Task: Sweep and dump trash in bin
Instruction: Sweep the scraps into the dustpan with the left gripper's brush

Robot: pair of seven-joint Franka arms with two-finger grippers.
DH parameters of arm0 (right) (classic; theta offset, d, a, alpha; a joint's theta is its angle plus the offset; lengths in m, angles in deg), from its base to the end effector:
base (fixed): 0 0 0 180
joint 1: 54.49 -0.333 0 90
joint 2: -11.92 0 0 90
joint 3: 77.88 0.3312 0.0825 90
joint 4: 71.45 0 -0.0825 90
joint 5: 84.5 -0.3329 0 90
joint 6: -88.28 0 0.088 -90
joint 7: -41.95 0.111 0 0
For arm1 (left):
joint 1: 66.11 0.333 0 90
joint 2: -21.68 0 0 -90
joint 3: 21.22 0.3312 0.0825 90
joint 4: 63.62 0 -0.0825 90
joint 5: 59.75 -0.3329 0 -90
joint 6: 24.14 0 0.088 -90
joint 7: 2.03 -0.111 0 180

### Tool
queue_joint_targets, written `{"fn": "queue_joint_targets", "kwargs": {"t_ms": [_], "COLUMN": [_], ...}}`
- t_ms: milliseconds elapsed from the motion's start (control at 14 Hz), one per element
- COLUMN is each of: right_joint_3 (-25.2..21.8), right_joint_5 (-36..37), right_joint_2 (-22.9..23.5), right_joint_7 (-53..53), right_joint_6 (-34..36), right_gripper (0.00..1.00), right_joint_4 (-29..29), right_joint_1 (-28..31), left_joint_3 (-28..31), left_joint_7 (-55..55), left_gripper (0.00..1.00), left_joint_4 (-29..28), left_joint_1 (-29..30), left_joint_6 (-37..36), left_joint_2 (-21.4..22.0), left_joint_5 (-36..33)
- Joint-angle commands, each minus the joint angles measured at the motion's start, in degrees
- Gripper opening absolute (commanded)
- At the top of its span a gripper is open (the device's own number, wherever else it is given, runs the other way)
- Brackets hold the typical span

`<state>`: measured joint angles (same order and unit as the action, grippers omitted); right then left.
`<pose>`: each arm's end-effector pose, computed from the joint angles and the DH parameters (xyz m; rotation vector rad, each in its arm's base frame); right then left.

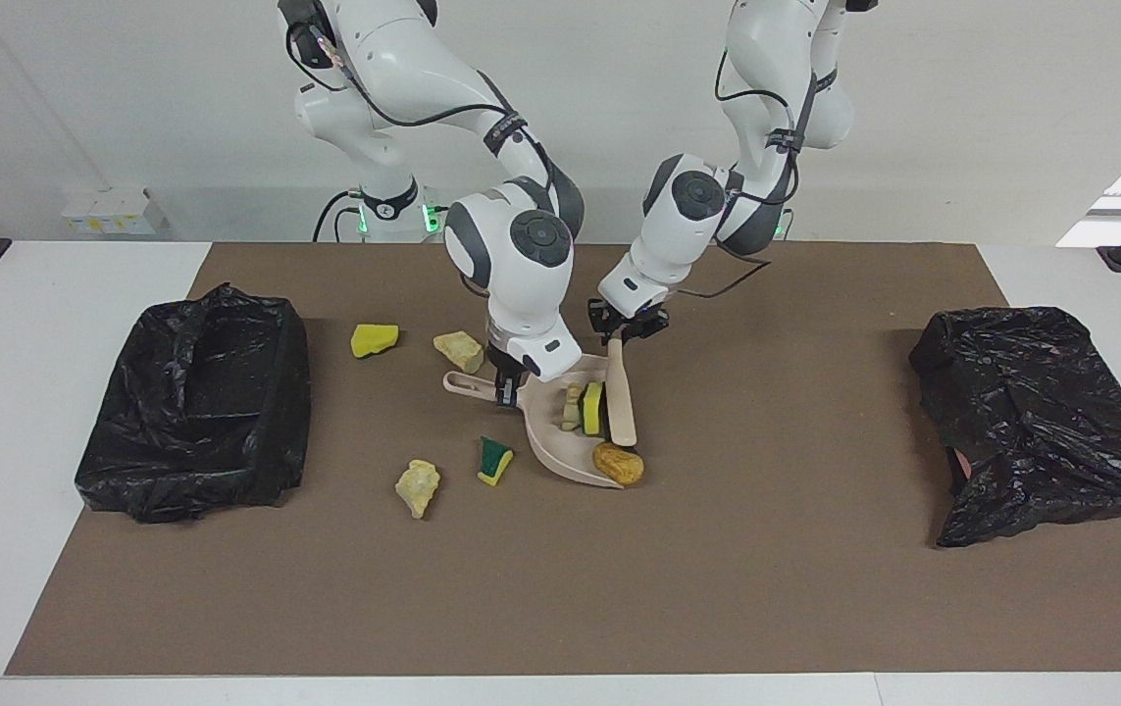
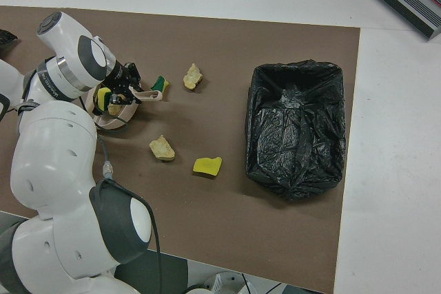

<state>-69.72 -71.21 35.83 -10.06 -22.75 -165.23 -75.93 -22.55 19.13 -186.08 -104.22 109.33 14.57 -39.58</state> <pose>0.5509 0.2807 0.4032 2.1877 2.0607 -0.2075 0.4037 -0.3406 0.3992 2.8737 -0.1206 -0.1105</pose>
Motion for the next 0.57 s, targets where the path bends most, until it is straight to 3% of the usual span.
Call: {"fn": "queue_joint_targets", "kwargs": {"t_ms": [0, 501], "right_joint_3": [0.46, 0.55], "right_joint_5": [0.34, -0.8], "right_joint_2": [-1.14, -1.84], "right_joint_7": [1.48, 0.6], "right_joint_6": [-1.03, -1.12], "right_gripper": [0.0, 0.0], "right_joint_4": [-0.53, -0.35], "right_joint_1": [0.61, 1.93], "left_joint_3": [-0.86, -1.48], "left_joint_7": [0.98, 9.41], "left_gripper": [0.0, 0.0], "left_joint_4": [2.48, 3.01], "left_joint_1": [-0.91, -0.03], "left_joint_6": [0.31, -5.83], "left_joint_2": [-1.5, 3.67], "left_joint_5": [2.24, 1.54]}}
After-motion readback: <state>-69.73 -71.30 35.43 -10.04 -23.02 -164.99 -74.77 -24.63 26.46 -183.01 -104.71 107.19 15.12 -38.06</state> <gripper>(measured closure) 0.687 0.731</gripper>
